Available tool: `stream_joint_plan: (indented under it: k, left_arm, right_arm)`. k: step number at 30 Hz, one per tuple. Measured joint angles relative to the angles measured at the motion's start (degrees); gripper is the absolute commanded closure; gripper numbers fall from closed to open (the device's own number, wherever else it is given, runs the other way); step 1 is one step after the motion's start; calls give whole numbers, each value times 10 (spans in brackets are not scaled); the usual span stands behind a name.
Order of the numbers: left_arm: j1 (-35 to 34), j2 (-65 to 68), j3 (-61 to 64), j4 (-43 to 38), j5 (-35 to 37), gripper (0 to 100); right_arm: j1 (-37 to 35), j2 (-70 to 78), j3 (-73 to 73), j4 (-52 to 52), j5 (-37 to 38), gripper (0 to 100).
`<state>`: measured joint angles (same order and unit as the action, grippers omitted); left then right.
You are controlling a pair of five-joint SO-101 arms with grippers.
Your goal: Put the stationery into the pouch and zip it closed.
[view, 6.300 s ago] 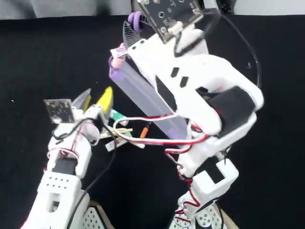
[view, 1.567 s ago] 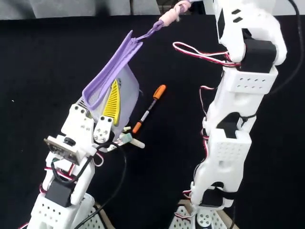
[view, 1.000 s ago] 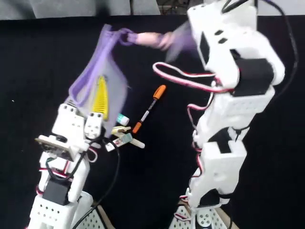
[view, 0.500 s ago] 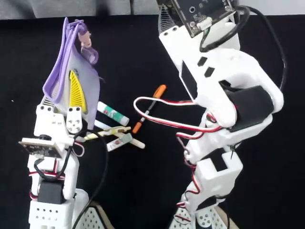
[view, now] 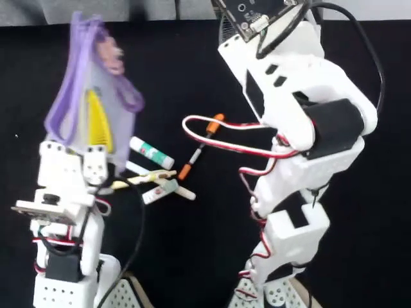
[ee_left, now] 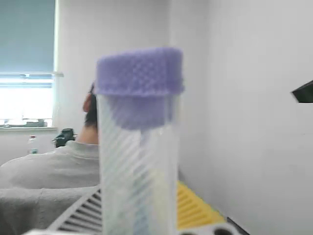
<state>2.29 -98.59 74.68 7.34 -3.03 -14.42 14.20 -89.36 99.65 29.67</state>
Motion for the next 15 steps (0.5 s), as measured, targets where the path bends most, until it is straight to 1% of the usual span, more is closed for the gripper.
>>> stream_joint_plan:
  k: [3, 6, 11, 15]
  left_arm:
    - [43, 1, 0, 0, 0, 972]
    - [56, 1, 0, 0, 0, 972]
    - [55, 1, -19, 0, 0, 971]
    - [20, 0, -51, 0, 0, 971]
  right_arm:
    - [0, 0, 30, 0, 6, 570]
    - [-14, 0, 65, 0, 9, 570]
    - [-45, 3, 106, 0, 11, 570]
    - [-66, 35, 108, 0, 38, 570]
